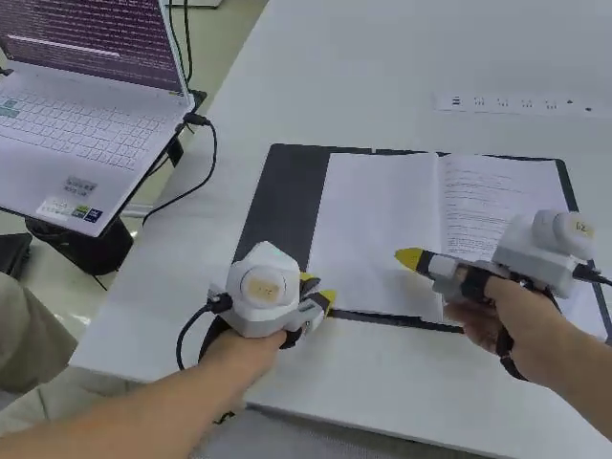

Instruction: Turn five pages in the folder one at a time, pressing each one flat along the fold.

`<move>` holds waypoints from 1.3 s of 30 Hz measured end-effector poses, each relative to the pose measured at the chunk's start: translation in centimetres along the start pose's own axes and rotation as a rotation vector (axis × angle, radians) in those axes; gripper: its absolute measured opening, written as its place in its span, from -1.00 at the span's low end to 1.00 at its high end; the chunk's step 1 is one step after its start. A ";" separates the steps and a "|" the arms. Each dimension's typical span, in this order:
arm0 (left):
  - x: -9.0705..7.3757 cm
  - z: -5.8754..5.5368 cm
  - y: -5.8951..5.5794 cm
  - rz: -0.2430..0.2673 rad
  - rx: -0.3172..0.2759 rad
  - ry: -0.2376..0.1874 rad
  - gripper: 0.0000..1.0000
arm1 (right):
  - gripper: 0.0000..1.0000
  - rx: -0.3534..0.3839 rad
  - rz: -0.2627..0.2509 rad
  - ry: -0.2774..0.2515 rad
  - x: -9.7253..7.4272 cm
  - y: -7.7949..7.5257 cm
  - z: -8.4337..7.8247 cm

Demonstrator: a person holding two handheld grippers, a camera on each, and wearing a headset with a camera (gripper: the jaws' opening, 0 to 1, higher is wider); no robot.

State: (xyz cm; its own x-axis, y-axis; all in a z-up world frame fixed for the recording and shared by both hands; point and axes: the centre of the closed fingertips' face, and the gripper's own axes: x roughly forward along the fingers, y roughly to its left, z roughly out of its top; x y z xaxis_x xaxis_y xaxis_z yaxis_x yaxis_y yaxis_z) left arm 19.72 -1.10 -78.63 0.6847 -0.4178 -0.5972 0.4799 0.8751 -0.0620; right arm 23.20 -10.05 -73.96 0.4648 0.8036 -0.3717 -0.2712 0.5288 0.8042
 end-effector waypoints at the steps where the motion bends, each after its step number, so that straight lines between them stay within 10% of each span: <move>1: 0.0 -0.6 0.1 0.007 0.006 0.017 -0.80 | -0.99 0.008 0.006 -0.002 0.2 -0.6 0.7; 3: -0.2 0.0 0.2 0.013 0.025 -0.034 -0.85 | -1.00 0.027 0.013 -0.006 0.3 -0.8 1.4; 15: -0.3 -0.1 0.4 0.035 0.053 -0.037 -0.90 | -1.00 0.157 -0.059 -0.055 2.7 -6.1 6.3; 27: -0.2 -0.2 0.6 0.044 0.042 -0.049 -0.90 | -1.00 0.339 0.010 -0.103 4.1 -7.5 9.2; 39: -0.1 -0.3 0.6 0.051 0.059 -0.050 -0.90 | -1.00 0.461 -0.030 -0.231 5.2 -9.8 13.0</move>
State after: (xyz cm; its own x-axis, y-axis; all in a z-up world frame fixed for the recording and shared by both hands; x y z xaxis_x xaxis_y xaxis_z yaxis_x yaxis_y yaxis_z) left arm 19.79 -0.44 -78.84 0.7349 -0.3858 -0.5577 0.4740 0.8804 0.0156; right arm 39.28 -14.58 -77.75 0.6549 0.6809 -0.3279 0.1211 0.3337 0.9349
